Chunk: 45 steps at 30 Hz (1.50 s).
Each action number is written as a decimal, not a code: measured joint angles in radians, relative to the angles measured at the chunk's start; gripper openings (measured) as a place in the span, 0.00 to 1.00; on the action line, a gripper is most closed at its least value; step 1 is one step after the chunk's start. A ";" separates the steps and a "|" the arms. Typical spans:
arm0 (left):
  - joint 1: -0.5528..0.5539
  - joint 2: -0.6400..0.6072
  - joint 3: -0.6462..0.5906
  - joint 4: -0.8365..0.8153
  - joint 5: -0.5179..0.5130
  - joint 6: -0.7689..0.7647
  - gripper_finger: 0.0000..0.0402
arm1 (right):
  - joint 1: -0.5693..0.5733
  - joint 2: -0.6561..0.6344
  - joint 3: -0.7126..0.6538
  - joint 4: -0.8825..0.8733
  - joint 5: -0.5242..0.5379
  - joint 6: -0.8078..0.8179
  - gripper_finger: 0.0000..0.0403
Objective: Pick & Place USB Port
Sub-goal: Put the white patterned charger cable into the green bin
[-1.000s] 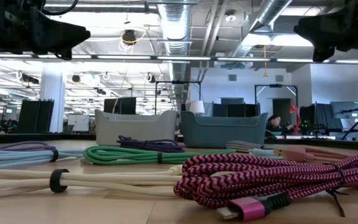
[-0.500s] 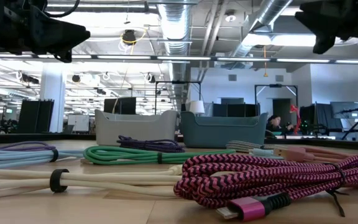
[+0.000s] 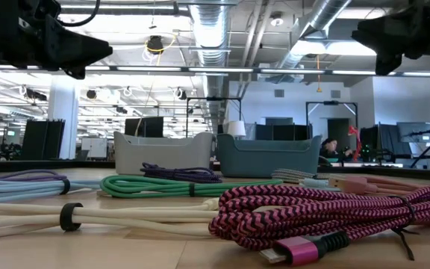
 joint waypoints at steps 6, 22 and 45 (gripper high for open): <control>0.000 0.000 0.000 0.005 -0.001 0.072 0.20 | 0.000 0.000 0.002 0.023 0.000 -0.007 0.24; 0.000 0.000 0.000 0.008 -0.001 0.073 0.20 | 0.000 0.000 0.003 0.019 0.000 0.022 0.24; 0.000 0.000 0.000 0.010 -0.001 0.076 0.20 | -0.001 0.000 0.003 0.098 0.000 0.021 0.24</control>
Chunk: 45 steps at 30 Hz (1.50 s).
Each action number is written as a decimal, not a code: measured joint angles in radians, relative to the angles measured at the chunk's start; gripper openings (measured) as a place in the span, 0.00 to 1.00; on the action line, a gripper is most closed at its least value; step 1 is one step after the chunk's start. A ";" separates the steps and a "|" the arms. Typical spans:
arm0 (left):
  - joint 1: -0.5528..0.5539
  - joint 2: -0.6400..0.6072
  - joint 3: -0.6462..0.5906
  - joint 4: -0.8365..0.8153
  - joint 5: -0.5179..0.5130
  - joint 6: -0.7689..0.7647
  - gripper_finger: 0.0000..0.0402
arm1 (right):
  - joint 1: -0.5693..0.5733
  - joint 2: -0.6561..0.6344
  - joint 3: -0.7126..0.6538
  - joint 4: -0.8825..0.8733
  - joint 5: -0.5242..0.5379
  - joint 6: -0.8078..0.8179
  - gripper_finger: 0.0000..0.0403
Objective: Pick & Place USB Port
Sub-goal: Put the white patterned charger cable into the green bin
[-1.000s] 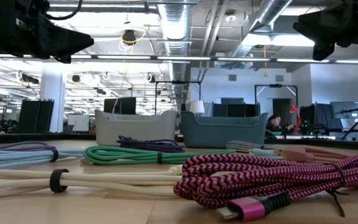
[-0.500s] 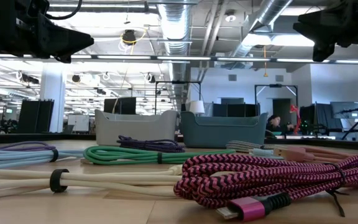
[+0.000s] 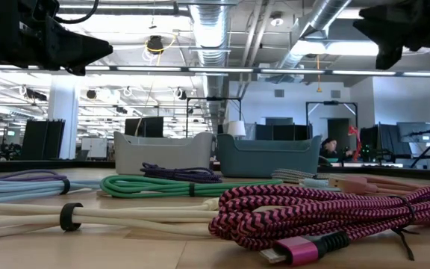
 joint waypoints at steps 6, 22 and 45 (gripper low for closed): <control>0.000 0.000 0.000 0.000 0.000 0.000 0.20 | 0.006 0.012 0.076 -0.150 0.003 0.010 0.24; 0.000 0.000 0.000 0.000 0.000 0.000 0.20 | 0.055 0.557 0.498 -0.732 0.061 0.400 0.24; 0.000 0.000 0.000 0.000 0.000 -0.001 0.20 | 0.045 1.184 0.711 -1.022 -0.029 1.019 0.49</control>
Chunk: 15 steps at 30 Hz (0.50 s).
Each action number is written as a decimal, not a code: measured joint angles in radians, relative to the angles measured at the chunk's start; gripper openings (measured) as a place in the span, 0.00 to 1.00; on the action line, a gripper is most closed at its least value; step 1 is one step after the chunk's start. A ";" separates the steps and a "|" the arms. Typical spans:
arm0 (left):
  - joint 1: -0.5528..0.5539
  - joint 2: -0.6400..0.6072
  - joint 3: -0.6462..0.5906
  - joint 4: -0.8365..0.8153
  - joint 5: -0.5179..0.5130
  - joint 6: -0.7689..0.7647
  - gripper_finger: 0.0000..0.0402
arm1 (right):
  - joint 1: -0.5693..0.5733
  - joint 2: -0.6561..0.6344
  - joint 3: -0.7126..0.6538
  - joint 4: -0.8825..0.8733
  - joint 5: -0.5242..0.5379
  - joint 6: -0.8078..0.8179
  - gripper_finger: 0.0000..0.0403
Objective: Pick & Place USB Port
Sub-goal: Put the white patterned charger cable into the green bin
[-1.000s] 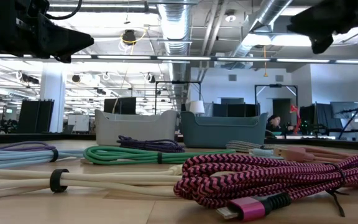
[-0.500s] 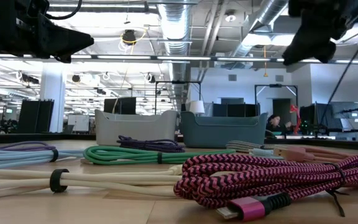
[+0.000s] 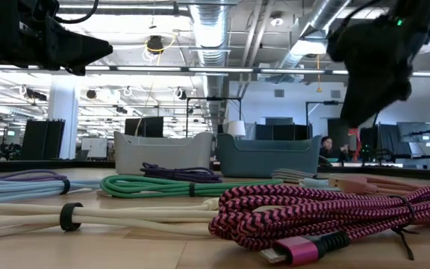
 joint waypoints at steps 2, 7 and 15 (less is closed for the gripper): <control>0.000 0.000 0.000 0.000 0.000 0.000 0.20 | 0.000 0.042 0.000 0.001 -0.003 0.020 0.53; 0.000 0.000 0.000 0.000 0.000 0.000 0.20 | 0.000 0.133 0.000 0.038 -0.033 0.029 0.59; 0.000 0.015 0.000 0.000 0.000 0.000 0.20 | 0.002 0.250 0.000 0.171 -0.103 0.028 0.59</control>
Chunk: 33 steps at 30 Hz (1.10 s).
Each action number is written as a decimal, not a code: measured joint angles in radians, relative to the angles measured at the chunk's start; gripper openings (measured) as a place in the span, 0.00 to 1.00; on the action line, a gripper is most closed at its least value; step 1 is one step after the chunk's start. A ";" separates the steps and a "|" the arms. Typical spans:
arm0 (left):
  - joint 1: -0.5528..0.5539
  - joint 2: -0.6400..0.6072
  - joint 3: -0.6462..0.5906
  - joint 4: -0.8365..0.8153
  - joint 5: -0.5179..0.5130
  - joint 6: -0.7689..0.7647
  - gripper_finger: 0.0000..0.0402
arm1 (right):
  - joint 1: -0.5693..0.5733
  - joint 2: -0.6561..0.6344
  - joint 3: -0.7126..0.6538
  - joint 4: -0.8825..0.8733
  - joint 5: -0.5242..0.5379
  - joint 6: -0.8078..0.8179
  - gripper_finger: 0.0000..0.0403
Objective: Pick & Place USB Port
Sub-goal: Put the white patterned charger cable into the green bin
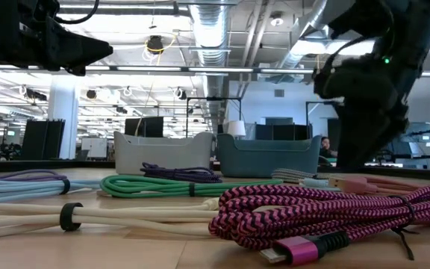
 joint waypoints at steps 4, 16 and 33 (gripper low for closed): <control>0.000 0.019 0.000 0.000 0.000 0.000 0.20 | 0.000 0.045 0.000 0.030 -0.002 0.000 0.59; 0.000 0.036 0.000 0.000 0.000 0.000 0.20 | 0.000 0.102 0.003 0.054 0.004 -0.004 0.44; 0.000 0.036 0.000 0.000 -0.004 0.000 0.20 | -0.008 -0.053 0.038 0.036 -0.004 -0.214 0.02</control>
